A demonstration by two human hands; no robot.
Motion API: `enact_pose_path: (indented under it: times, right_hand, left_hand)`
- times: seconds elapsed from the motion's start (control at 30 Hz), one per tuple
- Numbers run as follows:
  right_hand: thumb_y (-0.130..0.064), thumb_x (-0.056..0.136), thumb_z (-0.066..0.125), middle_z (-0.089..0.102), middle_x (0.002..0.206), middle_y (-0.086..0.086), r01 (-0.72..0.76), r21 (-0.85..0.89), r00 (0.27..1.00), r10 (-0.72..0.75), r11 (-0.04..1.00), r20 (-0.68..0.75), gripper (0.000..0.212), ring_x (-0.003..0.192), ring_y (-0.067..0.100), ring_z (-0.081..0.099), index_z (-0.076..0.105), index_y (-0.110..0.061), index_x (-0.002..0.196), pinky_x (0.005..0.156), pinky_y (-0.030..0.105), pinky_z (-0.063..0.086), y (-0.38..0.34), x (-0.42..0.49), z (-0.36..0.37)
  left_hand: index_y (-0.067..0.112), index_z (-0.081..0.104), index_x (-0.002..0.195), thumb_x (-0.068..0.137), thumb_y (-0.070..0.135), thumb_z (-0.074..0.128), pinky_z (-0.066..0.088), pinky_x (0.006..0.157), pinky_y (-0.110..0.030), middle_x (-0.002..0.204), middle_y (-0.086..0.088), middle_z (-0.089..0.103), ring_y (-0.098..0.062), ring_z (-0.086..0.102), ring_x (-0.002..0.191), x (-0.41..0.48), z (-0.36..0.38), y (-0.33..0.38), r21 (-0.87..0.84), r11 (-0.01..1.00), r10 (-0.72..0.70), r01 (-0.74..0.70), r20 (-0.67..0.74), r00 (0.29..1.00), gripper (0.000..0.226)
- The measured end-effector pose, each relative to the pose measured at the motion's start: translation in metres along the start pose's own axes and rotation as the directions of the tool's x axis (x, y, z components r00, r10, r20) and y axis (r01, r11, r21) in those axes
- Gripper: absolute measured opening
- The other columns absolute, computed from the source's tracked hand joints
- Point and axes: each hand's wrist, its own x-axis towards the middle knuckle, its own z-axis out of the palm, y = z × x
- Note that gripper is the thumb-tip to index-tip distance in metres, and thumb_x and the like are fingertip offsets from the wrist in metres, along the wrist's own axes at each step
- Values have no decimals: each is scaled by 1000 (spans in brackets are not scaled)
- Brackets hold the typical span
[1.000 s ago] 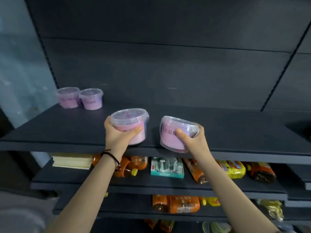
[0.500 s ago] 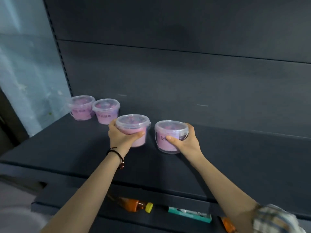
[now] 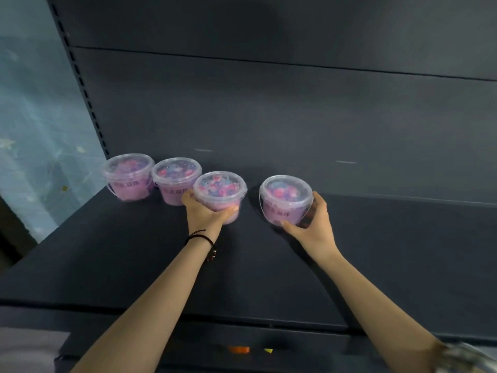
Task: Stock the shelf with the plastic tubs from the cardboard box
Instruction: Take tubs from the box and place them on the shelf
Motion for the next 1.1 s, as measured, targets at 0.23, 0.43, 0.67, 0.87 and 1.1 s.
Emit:
enact_pose_path:
  times: [0.23, 0.43, 0.67, 0.87, 1.1]
  right_hand:
    - [-28, 62, 89, 45, 118, -24, -27, 23, 989, 30, 999, -142, 90, 112, 2, 48, 33, -34, 132, 93, 18, 39, -18, 11, 43]
    - [-32, 67, 86, 47, 134, -8, -83, -14, 972, 78, 996, -223, 98, 121, 9, 47, 28, -21, 145, 97, 20, 38, -15, 30, 65]
    - [-36, 66, 86, 47, 138, -4, -111, -56, 970, 96, 992, -223, 100, 126, 16, 48, 26, -22, 145, 104, 34, 43, -12, 54, 69]
    - [-34, 70, 84, 43, 143, 2, -116, -48, 982, 107, 992, -154, 101, 130, 21, 44, 22, -18, 147, 106, 35, 40, -12, 38, 52]
    - [-30, 80, 77, 64, 107, -2, -109, 23, 964, 112, 994, -240, 55, 89, 4, 62, 51, -20, 127, 77, 13, 49, -21, -46, -38]
  left_hand:
    - [10, 35, 128, 52, 17, 92, 33, 70, 3, 121, 3, 45, -8, 47, 107, 10, 8, -1, -22, 999, 38, -40, -56, 998, 95]
    - [13, 37, 125, 48, 27, 94, 38, 70, -12, 117, 6, 45, -12, 50, 102, 24, 23, -1, 28, 998, -58, 61, -98, 994, 97]
    - [13, 34, 127, 48, 54, 87, 47, 94, -45, 128, -4, 51, -27, 54, 116, 40, 29, 11, 349, 926, -118, 146, -100, 988, 104]
    - [9, 42, 134, 58, 38, 87, 44, 100, -46, 135, -8, 50, -28, 47, 125, 31, 13, 14, 313, 946, -94, 90, -2, 996, 93]
    - [14, 56, 114, 75, 33, 77, 45, 97, -44, 116, 0, 56, -24, 56, 111, -66, 2, 38, 248, 957, 142, -152, 56, 988, 48]
